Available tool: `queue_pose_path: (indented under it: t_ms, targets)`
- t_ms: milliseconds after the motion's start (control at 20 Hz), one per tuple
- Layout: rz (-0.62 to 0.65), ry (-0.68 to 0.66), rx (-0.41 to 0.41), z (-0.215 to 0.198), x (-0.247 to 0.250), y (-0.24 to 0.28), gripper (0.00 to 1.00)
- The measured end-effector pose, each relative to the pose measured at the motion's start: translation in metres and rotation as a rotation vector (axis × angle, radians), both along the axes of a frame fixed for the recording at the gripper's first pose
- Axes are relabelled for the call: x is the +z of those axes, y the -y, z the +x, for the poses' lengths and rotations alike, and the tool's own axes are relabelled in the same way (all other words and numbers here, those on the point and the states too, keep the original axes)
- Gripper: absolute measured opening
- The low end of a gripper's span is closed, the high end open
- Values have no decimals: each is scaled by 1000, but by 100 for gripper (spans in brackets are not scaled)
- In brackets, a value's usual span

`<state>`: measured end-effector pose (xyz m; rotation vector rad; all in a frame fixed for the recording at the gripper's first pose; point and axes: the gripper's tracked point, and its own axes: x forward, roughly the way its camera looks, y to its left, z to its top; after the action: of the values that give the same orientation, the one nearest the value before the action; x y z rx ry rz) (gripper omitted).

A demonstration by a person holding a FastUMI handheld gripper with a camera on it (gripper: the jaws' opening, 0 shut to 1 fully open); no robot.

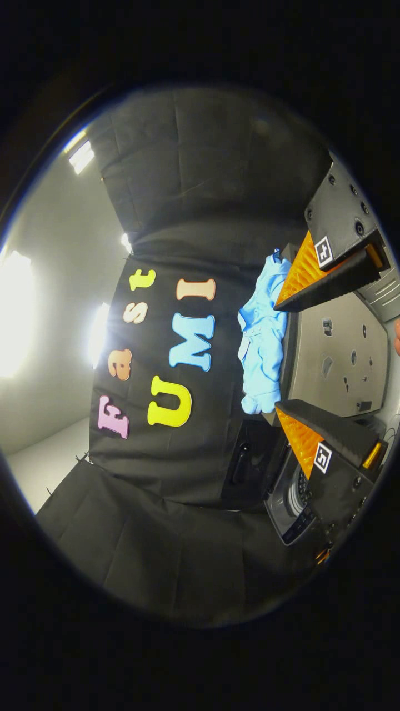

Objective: Put the clothes into the washing machine and then close the washing machine lid.

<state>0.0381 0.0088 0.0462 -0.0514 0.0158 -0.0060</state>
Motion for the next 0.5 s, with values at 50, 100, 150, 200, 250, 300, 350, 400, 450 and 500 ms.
queue_pose_path:
  t_ms: [50,100,150,200,250,300,350,400,450,500]
  targets:
    - [-1,10,-11,5,14,4,98]
    - [2,13,-14,11,27,6,98]
    - [10,4,-9,17,35,5,98]
    - [26,-23,0,24,38,4,98]
    - [42,-44,10,33,42,6,98]
    - [56,-54,13,41,50,7,98]
    - [62,-60,17,49,58,10,98]
    - [64,-85,7,59,60,15,98]
    - [57,-96,13,69,61,17,98]
    - [47,-102,16,78,66,19,98]
